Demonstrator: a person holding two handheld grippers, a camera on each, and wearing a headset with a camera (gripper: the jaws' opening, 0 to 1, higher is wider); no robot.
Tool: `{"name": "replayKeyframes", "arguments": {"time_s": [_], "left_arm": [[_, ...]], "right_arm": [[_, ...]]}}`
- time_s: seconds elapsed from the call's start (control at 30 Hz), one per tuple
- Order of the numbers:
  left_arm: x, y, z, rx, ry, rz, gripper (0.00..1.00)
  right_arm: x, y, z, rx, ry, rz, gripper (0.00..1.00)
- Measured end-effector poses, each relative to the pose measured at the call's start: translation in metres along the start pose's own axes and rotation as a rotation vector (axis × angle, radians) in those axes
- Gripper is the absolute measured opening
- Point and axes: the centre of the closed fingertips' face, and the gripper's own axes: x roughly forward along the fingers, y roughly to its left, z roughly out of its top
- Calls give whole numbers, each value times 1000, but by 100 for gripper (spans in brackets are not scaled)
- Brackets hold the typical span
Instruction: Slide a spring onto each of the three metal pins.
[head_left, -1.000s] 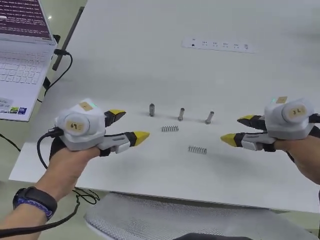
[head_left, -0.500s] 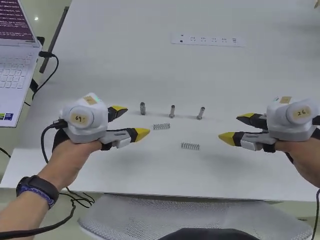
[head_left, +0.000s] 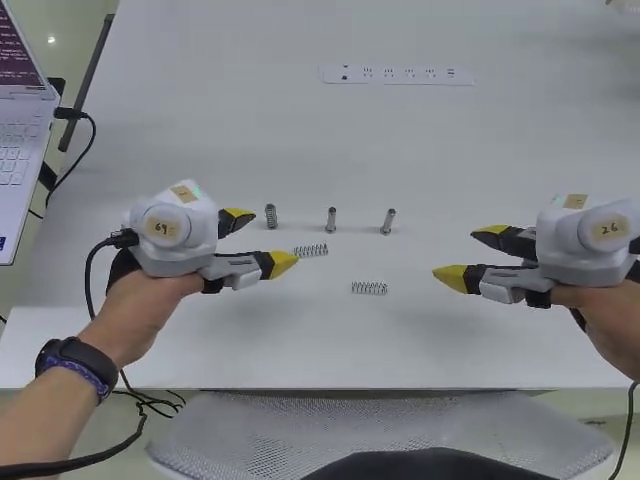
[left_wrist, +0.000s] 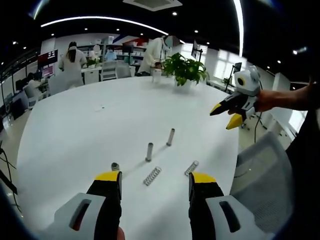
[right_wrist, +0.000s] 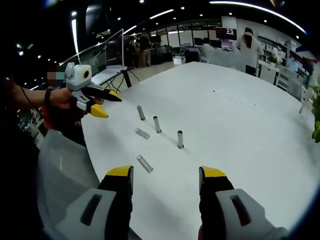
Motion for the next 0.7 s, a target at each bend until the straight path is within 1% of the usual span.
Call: {"name": "replayKeyframes", "arguments": {"time_s": [0.17,0.4,0.7], "left_arm": [[9,-3,-3,7,15,-20,49],[19,-4,-5,6,27,-34,49],[33,-7,-13,15,53,-57,48]], "right_arm": [[-5,4,-4,12,-6,0,53],[-10,9,-9,22,-12,-3,55],[-16,20,-16,39,-21,1,58]]}}
